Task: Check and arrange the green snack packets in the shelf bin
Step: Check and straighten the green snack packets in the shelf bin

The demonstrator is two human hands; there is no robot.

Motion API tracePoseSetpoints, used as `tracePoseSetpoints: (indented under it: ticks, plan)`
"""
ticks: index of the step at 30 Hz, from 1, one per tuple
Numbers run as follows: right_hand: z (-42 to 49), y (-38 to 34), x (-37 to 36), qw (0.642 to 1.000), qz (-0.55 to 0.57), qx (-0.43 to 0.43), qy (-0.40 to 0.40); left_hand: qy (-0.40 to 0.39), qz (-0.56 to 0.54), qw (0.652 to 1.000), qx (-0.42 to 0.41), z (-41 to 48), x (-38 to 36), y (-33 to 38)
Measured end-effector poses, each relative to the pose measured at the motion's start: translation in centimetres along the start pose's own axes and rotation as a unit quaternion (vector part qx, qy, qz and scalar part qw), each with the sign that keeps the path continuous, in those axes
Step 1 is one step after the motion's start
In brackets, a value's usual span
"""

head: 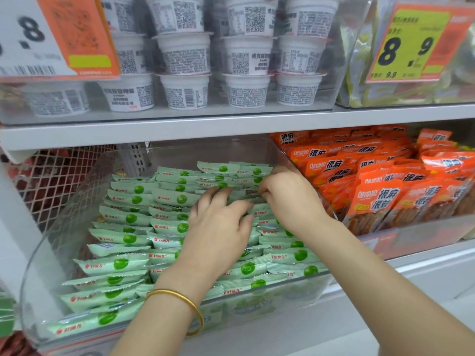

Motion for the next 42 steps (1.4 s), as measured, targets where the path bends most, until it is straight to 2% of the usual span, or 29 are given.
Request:
tracePoseSetpoints:
  ticks: [15, 21, 25, 29, 32, 35, 37, 40, 42]
  plan:
    - [-0.4, -0.2, -0.7, 1.0, 0.021, -0.022, -0.008, -0.034, 0.005, 0.999, -0.01, -0.5, -0.2, 0.2]
    - [-1.5, -0.3, 4.4, 0.991, 0.041, 0.007, 0.125, -0.023, -0.045, 0.999, -0.011, -0.4, 0.2, 0.0]
    - [-3.6, 0.2, 7.4, 0.967, 0.114, 0.055, 0.221, 0.102, -0.147, 0.984, -0.004, -0.8, 4.0, -0.4]
    - [-5.5, -0.2, 9.4, 0.943, 0.184, 0.102, 0.256, 0.08, -0.26, 0.961, -0.04, -1.6, 5.1, 1.2]
    - [-6.0, 0.0, 9.9, 0.921, 0.284, 0.094, 0.249, 0.098, -0.268, 0.955, -0.082, -2.5, 5.7, 2.4]
    - [-6.2, 0.9, 9.9, 0.898, 0.359, 0.071, 0.243, 0.119, -0.299, 0.945, -0.057, -3.3, 6.6, 2.1]
    - [-6.2, 1.7, 9.7, 0.879, 0.414, 0.054, 0.228, 0.131, -0.359, 0.924, -0.024, -3.7, 7.2, 1.5]
    - [-6.1, 1.3, 8.1, 0.852, 0.505, 0.046, 0.131, 0.135, -0.469, 0.872, 0.032, -4.1, 7.4, 0.6]
    - [-6.2, 0.0, 6.8, 0.852, 0.517, 0.057, 0.057, 0.135, -0.485, 0.863, 0.047, -4.4, 7.4, 0.4]
Point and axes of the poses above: each hand's wrist, its own z-axis towards the middle knuckle, its own x-axis out of the back of the hand, y = z × x, the point moved 10 cm from there along z, towards the middle knuckle, and after that the axes turned 3 degrees about -x, right-handed, at the moved point
